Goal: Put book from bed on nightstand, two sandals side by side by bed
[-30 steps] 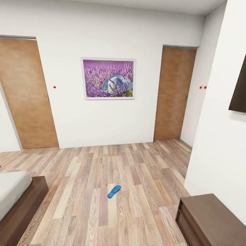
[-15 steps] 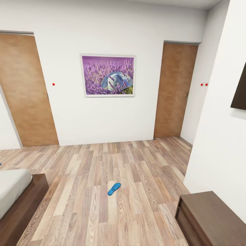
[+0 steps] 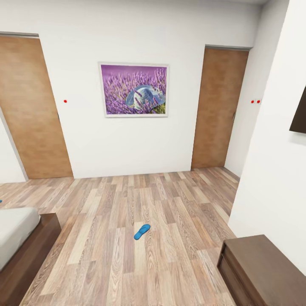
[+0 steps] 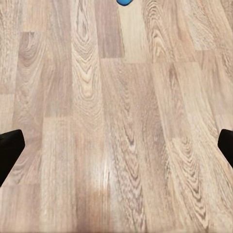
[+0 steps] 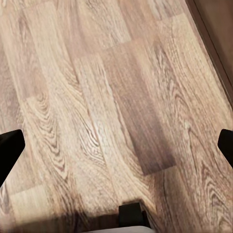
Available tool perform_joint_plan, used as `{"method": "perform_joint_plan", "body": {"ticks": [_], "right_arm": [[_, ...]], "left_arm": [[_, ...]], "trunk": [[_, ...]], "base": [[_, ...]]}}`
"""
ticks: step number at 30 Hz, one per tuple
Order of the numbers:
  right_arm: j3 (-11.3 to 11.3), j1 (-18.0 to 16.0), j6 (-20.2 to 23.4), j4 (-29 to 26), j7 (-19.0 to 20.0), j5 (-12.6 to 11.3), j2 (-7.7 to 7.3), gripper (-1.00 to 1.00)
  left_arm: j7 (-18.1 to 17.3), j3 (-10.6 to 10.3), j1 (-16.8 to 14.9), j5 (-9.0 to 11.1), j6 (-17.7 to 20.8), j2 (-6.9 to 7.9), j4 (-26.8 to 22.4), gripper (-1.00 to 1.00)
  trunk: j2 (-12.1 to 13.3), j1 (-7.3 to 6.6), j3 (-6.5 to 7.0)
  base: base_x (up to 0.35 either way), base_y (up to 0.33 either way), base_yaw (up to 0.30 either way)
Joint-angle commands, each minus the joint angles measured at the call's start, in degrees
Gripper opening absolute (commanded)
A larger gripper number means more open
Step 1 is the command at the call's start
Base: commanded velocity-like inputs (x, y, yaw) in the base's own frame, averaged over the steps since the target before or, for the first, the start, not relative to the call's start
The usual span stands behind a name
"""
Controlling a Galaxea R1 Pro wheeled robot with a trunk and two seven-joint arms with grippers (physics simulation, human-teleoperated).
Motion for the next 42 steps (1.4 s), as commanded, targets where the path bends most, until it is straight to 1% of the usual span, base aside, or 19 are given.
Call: {"method": "perform_joint_plan", "body": {"ticks": [1,20,42], "right_arm": [[0.1,0.0,-0.1,0.0,0.0,-0.5,-0.01,1.0],[0.1,0.0,-0.1,0.0,0.0,-0.5,0.0,1.0],[0.1,0.0,-0.1,0.0,0.0,-0.5,-0.01,1.0]], "left_arm": [[0.0,0.0,0.0,0.3,-0.2,-0.01,0.0,1.0],[0.0,0.0,0.0,0.3,-0.2,-0.01,0.0,1.0],[0.0,0.0,0.0,0.3,-0.2,-0.01,0.0,1.0]], "trunk": [[0.0,0.0,-0.15],[0.0,0.0,-1.87],[0.0,0.0,-3.85]], "base": [[0.0,0.0,0.0],[0.0,0.0,-0.001],[0.0,0.0,-0.057]]}}
